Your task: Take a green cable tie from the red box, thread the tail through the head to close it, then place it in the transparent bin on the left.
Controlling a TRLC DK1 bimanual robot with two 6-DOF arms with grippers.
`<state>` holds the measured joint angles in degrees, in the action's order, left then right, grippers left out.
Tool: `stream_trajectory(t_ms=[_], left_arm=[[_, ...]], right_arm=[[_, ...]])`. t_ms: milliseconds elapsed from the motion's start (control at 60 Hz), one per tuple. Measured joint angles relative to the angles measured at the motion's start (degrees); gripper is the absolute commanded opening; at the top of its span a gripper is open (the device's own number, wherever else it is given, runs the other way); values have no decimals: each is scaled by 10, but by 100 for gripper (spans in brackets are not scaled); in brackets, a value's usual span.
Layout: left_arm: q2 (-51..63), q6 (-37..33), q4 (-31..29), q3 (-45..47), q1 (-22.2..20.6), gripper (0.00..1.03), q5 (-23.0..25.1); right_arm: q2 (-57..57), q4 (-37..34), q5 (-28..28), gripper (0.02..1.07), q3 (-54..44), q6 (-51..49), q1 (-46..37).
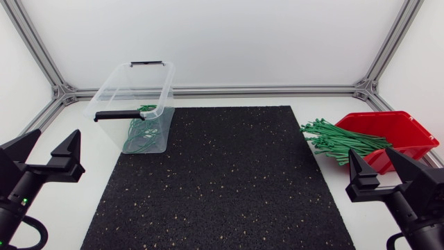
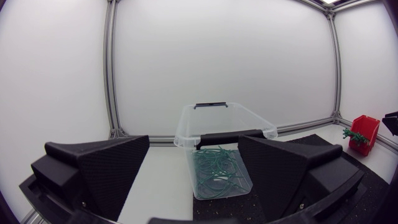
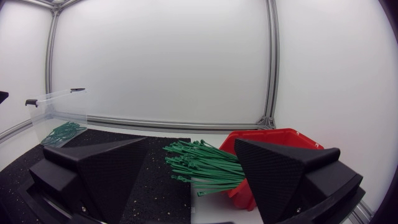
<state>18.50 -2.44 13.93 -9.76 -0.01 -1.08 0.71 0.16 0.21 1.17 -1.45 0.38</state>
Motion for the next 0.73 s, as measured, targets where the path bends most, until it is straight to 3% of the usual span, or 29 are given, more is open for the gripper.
stream_trajectory(t_ms=[517,733], left_arm=[[-158,12,-132,74,0,100,7],[-181,12,-135,74,0,100,8]], right_arm=[[-4,0,0,103,-2,2,-1],[-4,0,0,103,-2,2,-1]])
